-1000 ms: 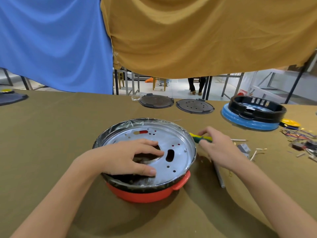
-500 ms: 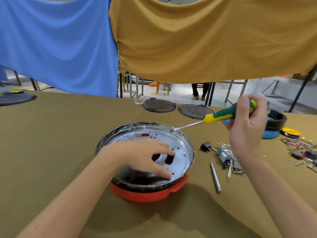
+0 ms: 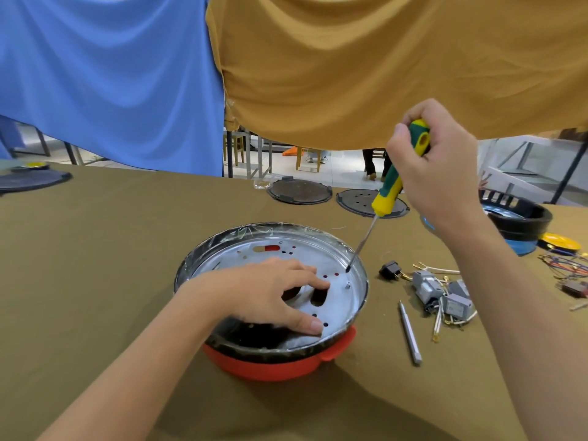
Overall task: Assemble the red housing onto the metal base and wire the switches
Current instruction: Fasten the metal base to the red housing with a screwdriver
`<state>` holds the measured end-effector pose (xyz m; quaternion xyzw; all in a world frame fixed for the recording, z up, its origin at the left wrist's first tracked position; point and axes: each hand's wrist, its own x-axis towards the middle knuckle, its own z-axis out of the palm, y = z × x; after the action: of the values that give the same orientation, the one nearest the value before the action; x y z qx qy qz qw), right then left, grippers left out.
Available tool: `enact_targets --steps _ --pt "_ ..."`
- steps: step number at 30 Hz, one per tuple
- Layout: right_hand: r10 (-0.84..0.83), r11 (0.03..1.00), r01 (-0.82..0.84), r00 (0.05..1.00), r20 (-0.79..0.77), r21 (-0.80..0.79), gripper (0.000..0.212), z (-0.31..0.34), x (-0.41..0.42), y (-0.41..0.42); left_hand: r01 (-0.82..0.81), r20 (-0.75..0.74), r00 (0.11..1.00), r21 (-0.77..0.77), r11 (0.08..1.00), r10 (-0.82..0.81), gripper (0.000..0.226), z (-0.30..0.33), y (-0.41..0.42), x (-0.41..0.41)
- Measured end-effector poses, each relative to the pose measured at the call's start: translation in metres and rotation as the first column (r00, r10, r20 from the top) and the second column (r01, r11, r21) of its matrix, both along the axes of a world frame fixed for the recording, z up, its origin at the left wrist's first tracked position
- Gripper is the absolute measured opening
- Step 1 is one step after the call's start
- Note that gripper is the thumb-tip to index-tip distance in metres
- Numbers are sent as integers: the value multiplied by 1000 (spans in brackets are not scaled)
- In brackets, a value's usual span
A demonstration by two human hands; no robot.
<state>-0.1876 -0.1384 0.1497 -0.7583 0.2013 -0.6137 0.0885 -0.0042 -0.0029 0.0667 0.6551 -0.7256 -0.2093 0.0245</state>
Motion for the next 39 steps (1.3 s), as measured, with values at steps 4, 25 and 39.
enact_targets --steps 4,25,39 --pt "-1 999 2 1000 -4 48 14 1 -3 -5 -4 0 1000 14 1000 4 77 2 0 -1" --pt "12 997 -5 996 -86 73 15 -6 -3 -5 -18 -7 1000 30 999 18 77 3 1 -3" --pt "286 944 -171 850 -442 282 34 24 -18 10 -27 -7 1000 31 999 27 76 4 0 -3"
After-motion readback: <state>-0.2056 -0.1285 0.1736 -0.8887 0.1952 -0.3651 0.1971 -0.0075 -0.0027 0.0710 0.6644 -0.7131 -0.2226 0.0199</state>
